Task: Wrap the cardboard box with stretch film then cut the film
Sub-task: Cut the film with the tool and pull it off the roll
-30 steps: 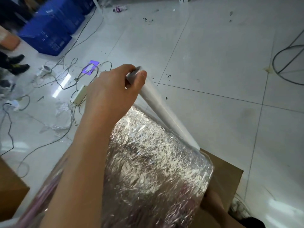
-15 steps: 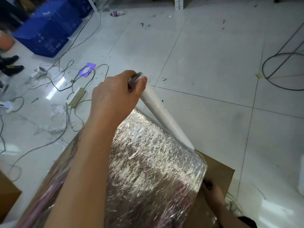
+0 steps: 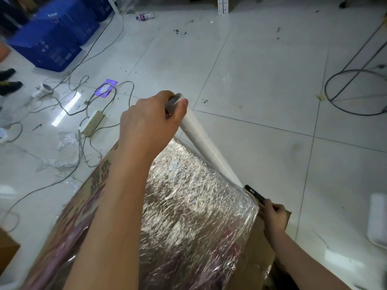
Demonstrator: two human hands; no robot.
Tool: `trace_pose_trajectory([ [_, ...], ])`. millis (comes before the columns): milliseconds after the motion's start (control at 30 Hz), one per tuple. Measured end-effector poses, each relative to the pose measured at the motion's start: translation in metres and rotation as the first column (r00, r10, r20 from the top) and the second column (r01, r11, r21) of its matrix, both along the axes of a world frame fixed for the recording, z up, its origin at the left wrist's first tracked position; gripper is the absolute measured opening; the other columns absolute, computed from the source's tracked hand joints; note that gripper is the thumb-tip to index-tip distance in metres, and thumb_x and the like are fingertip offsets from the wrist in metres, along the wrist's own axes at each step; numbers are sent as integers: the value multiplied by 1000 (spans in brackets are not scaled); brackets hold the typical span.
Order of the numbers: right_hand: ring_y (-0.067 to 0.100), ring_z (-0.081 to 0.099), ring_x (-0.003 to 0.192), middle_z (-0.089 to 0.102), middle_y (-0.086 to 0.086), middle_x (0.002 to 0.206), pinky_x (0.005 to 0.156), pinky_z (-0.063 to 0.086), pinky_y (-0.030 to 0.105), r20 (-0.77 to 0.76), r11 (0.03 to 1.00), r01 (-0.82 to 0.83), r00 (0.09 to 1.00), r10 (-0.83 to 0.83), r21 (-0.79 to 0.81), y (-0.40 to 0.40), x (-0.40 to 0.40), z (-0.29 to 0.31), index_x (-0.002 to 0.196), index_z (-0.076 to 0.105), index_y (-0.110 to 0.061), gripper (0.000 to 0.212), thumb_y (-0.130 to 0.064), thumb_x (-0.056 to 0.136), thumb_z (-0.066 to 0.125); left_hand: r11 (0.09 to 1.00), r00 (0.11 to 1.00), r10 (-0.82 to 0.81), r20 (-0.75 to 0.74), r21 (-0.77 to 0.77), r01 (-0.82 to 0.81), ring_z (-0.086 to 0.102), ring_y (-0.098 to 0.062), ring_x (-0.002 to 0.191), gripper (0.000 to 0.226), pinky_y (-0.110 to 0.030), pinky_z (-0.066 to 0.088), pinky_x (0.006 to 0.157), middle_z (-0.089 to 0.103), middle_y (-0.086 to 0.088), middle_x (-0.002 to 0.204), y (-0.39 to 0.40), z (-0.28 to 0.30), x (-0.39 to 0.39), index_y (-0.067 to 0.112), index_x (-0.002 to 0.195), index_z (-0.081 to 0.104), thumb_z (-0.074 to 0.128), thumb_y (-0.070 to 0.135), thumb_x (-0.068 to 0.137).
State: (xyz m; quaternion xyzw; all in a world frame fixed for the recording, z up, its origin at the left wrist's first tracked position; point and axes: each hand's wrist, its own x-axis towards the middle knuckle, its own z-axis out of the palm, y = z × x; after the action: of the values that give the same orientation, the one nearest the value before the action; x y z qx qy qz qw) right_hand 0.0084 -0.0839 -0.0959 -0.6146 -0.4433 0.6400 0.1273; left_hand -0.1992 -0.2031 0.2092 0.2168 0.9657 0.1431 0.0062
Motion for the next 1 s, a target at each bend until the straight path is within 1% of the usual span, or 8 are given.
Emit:
trace_pose_trajectory([
  [167, 28, 69, 80, 66, 18, 89, 81, 54, 43, -170, 981, 128, 974, -153, -147, 31, -10, 26, 83, 44, -7, 11, -9, 92, 50, 999, 999, -24, -29, -30, 23, 61, -30, 93, 41, -35, 42, 75, 70, -1, 94, 1, 0, 2, 25, 120, 56, 37, 52, 95],
  [267, 33, 68, 92, 64, 25, 99, 83, 55, 47, -153, 1000, -23, 988, 21, -13, 42, -2, 38, 81, 44, -7, 14, -6, 92, 53, 997, 998, -36, -44, -71, 33, 60, -31, 94, 42, -34, 39, 74, 69, -2, 99, -2, 2, -1, 24, 122, 55, 36, 50, 96],
  [400, 28, 67, 93, 62, 19, 98, 71, 60, 31, -116, 938, -216, 960, 254, 272, 50, 8, 68, 85, 47, -2, 12, -2, 90, 57, 999, 999, -40, 2, 3, 40, 61, -29, 92, 41, -35, 43, 76, 70, -1, 97, -7, 7, -8, 24, 123, 55, 38, 49, 96],
  [567, 19, 69, 84, 65, 7, 95, 74, 55, 22, -148, 852, -280, 914, 377, 443, 57, 7, 113, 88, 56, -20, 10, -10, 91, 59, 999, 999, -41, -2, -29, 41, 62, -28, 91, 39, -31, 40, 73, 69, 1, 97, -6, 9, -6, 28, 123, 55, 37, 50, 96],
  [700, 26, 65, 98, 69, 0, 98, 80, 51, 17, -248, 879, -216, 906, 343, 425, 61, -8, 153, 87, 57, -18, 8, -12, 92, 57, 996, 998, -54, -23, -68, 53, 63, -28, 92, 40, -29, 33, 66, 70, 0, 100, -4, 12, -4, 27, 123, 53, 35, 50, 97],
  [800, 32, 66, 98, 72, 10, 89, 89, 54, 34, -495, 965, -116, 840, 222, 236, 64, -22, 184, 85, 48, -12, 16, -23, 84, 60, 996, 999, -42, -27, -76, 40, 63, -29, 92, 40, -29, 33, 65, 70, -2, 100, -7, 14, -8, 26, 122, 54, 35, 50, 97],
  [900, 29, 68, 68, 64, 7, 68, 71, 59, 41, -548, 968, -173, 799, 247, 183, 62, -32, 207, 84, 42, -16, 13, -24, 94, 47, 997, 999, -31, -28, -76, 29, 63, -29, 94, 41, -30, 35, 67, 70, -1, 101, -10, 14, -14, 26, 122, 54, 34, 52, 96],
  [1000, 13, 35, 37, 38, 4, 57, 37, 43, 25, -483, 943, -282, 810, 334, 179, 55, -41, 221, 83, 43, -19, 18, -23, 100, 37, 996, 999, -32, -26, -83, 30, 63, -25, 98, 41, -29, 32, 66, 70, 2, 104, -11, 15, -17, 27, 123, 53, 33, 52, 97],
])
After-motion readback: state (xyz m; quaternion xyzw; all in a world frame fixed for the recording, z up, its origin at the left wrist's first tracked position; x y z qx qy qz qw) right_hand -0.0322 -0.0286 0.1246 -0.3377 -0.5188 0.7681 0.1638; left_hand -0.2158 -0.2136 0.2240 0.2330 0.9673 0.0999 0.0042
